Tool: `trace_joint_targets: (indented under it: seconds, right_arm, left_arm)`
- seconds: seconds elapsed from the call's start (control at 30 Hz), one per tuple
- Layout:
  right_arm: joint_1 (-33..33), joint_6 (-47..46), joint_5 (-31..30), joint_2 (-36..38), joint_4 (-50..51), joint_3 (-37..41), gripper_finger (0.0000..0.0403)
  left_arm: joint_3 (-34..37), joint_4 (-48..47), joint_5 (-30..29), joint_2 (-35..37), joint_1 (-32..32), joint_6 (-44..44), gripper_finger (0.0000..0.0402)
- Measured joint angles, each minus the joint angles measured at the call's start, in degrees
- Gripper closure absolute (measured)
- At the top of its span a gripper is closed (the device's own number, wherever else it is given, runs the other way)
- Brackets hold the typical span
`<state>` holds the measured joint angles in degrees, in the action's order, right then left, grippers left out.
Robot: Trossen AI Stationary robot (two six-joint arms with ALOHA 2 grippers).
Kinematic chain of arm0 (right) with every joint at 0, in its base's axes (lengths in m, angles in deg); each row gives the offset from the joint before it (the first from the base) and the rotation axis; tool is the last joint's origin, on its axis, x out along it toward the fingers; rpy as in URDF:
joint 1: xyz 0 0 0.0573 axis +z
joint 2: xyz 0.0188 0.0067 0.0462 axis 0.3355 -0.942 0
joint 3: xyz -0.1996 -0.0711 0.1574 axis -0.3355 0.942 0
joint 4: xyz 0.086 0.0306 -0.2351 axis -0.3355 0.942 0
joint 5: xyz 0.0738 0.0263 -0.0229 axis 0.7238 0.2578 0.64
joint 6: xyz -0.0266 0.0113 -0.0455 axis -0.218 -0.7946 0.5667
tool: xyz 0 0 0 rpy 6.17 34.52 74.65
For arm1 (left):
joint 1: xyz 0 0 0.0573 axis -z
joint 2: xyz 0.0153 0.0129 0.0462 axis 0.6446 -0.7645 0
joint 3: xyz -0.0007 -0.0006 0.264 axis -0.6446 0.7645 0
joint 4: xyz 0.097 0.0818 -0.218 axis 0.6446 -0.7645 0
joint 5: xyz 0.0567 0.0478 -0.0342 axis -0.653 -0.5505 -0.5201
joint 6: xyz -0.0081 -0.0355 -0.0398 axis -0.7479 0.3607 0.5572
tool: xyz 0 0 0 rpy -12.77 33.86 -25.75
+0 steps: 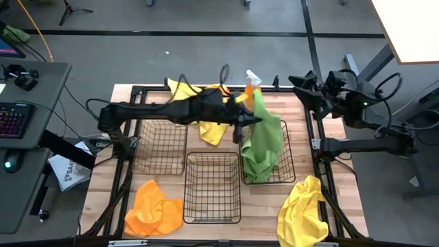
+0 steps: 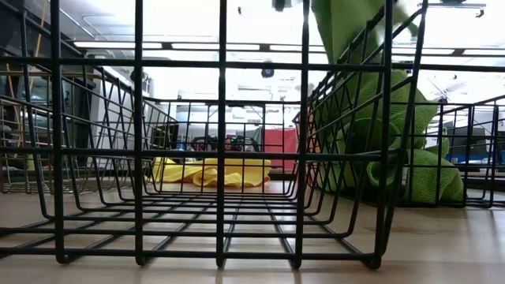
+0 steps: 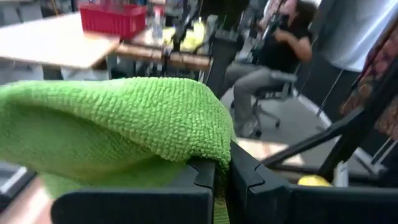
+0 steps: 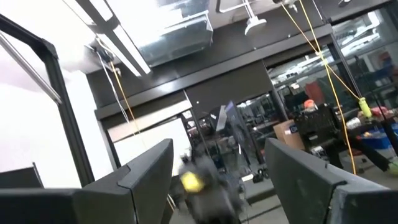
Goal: Sort microfiber towel by color & place in baskets
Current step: Put the green microfiber cloth into the right basket, then put the bottom yellow microfiber cloth into the center basket
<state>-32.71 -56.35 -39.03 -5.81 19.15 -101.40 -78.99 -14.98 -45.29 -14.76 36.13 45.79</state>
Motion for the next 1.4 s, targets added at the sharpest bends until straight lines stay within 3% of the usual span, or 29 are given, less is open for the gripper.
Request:
trace_joint_targets:
  seconds: [0.17, 0.27, 0.57, 0.8, 1.17, 1.4]
  right_arm:
    - [0.00, -0.02, -0.03, 0.59, 0.49, 0.00, 0.0153]
    - [0.00, 0.00, -0.05, 0.42, 1.18, 0.00, 0.0153]
    - [0.02, -0.02, -1.49, -0.06, 5.65, 0.00, 0.0153]
    - [0.02, -0.01, -1.47, -0.06, 6.32, 0.00, 0.0153]
    - [0.02, 1.00, -1.43, -0.02, 8.44, 0.00, 0.0153]
    - [0.04, -3.43, 1.60, -0.27, 24.94, 0.00, 0.0153]
  left_arm:
    - [0.11, 5.69, 2.16, -8.60, 0.48, 4.47, 0.0401]
    - [0.04, 8.81, 6.98, -14.06, 1.68, 8.43, 0.0401]
    - [0.17, 0.74, 9.52, -23.14, 3.44, 13.61, 0.0395]
    - [-1.80, -3.15, 10.82, -20.80, 2.00, 10.23, 0.0342]
    - [-12.48, -25.97, 9.50, -16.28, 1.50, -3.83, 0.0200]
    - [-15.32, -40.00, 11.90, -9.09, 1.26, 3.70, 0.0196]
